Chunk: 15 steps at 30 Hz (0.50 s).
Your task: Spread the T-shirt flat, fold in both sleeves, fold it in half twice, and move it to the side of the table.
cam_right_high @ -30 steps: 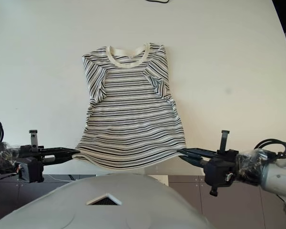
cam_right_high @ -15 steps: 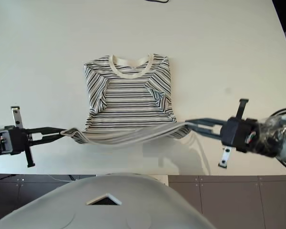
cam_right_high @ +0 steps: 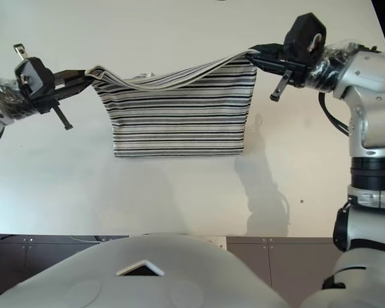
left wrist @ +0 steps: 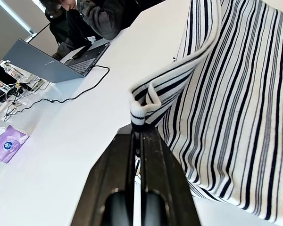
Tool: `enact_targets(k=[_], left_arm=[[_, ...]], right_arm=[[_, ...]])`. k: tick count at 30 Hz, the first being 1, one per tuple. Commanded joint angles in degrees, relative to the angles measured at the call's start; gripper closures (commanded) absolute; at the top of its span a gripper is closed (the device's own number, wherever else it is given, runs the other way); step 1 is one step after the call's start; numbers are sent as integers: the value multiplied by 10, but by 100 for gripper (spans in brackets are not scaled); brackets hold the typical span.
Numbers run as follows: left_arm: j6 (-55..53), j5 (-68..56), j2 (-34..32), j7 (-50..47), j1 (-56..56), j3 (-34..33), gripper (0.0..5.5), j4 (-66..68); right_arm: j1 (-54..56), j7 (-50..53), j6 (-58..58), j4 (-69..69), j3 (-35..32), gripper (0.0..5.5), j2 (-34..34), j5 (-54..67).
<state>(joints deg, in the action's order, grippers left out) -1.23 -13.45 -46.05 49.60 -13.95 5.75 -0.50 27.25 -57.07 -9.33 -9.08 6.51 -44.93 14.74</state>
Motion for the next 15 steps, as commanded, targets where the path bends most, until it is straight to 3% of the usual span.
enact_targets(k=[1, 7, 15], left_arm=[[16, 57, 29, -5, -62, 26, 540, 86], [47, 117, 78, -14, -115, 52, 540, 189], [46, 168, 138, -32, -163, 74, 540, 342]], right_arm=[[85, -3, 59, -151, 31, 538, 53, -56], [189, 25, 158, -387, 52, 538, 137, -127], [244, 80, 218, -574, 64, 538, 202, -198]])
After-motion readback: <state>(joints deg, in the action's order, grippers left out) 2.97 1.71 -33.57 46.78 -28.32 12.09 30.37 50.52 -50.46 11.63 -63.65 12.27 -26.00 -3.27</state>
